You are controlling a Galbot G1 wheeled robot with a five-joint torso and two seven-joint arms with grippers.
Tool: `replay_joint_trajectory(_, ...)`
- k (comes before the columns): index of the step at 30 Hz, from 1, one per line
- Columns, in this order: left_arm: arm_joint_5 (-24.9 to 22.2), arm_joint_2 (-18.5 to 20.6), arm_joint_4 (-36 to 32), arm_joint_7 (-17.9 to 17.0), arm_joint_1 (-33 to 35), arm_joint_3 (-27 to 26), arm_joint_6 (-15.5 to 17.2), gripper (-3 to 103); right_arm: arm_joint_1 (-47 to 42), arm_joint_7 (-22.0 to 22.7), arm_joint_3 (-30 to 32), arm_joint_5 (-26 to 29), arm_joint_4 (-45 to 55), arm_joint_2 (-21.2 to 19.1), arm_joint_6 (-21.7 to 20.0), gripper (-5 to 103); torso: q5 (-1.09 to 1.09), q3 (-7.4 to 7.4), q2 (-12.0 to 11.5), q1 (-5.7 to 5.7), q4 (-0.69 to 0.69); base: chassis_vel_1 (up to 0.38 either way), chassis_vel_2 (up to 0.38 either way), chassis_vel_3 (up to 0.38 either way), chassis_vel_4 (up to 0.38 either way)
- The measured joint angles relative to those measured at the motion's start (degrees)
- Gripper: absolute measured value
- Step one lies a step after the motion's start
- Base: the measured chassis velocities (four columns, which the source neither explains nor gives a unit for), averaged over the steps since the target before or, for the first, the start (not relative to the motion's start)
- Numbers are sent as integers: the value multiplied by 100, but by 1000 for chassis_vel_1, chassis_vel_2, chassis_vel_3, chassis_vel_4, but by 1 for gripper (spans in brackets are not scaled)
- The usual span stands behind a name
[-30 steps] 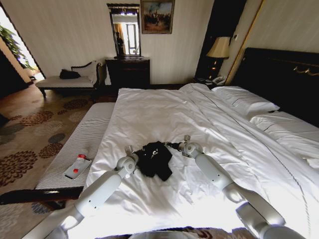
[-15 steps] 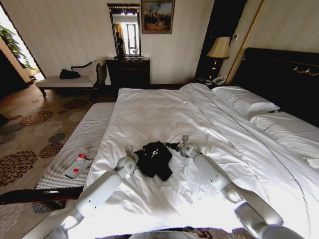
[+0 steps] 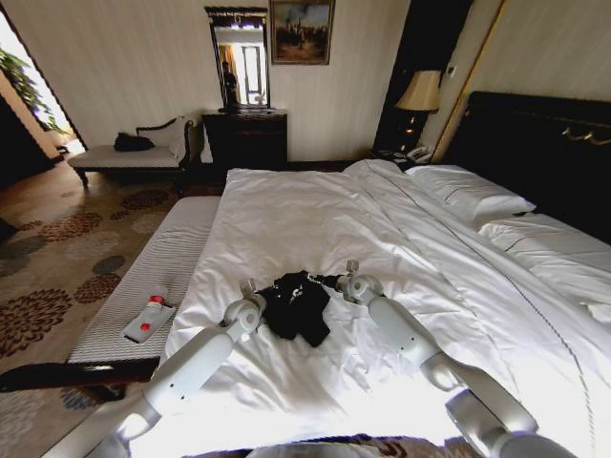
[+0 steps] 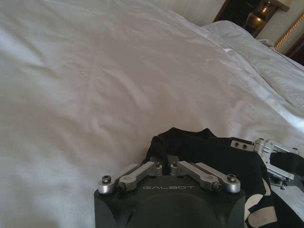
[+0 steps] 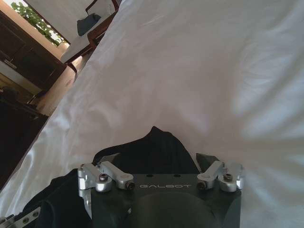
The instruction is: Fold the clothes on the bed.
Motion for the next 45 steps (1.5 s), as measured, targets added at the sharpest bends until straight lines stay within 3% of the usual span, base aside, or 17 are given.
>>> replay_joint_trajectory(2,-15,0,5,0,-16,2,1,2,-6,-8,-1,-8,-11,1,0,97,0,0,0,0,-1,0,0,0,0)
replay_joint_trajectory(7,-20,-10,20,3,-26,2,4,2,-19,-48,-15,-15,-34,46,4,102,0,0,0,0,-2,0,0,0,0)
replay_joint_trajectory(11,-19,-21,37,11,-23,2,6,2,-28,-92,-32,-30,-72,106,10,91,0,0,0,0,-1,0,0,0,0)
replay_joint_trajectory(15,-14,-6,33,19,9,-12,6,2,-31,-110,-51,-66,-95,148,24,70,0,0,0,0,-1,0,0,0,0)
replay_joint_trajectory(17,-12,-3,32,20,15,-16,7,2,-31,-110,-51,-66,-95,148,26,70,0,0,0,0,-1,0,0,0,0)
replay_joint_trajectory(19,-4,-3,32,24,24,-26,7,2,-34,-110,-51,-62,-93,137,30,59,0,0,0,0,-1,0,0,0,0)
replay_joint_trajectory(20,-4,-3,32,24,24,-26,7,2,-34,-110,-51,-62,-93,137,30,59,0,0,0,0,-1,0,0,0,0)
replay_joint_trajectory(24,13,-20,45,27,36,-33,7,2,-72,-110,-33,-62,-68,116,40,37,0,0,0,0,-2,0,0,0,0)
replay_joint_trajectory(26,17,-25,51,28,36,-33,7,2,-77,-110,-32,-61,-59,109,41,37,0,0,0,0,-2,0,0,0,0)
replay_joint_trajectory(27,20,-31,59,28,36,-33,7,2,-79,-111,-33,-60,-54,101,43,27,0,0,0,0,-1,0,0,0,0)
replay_joint_trajectory(29,23,-36,66,29,36,-32,7,2,-79,-114,-36,-60,-47,96,44,27,0,0,0,0,-2,0,0,0,0)
replay_joint_trajectory(32,59,-62,96,34,52,-36,7,2,-78,-137,-44,-50,-36,91,51,10,0,0,0,0,-1,0,0,0,0)
replay_joint_trajectory(35,73,-69,101,35,72,-41,6,2,-76,-149,-51,-45,-33,93,54,2,0,0,0,0,-2,0,0,0,0)
replay_joint_trajectory(45,76,-54,83,38,71,-79,0,2,-121,-131,-37,7,193,21,63,2,0,0,0,0,-2,0,0,0,0)
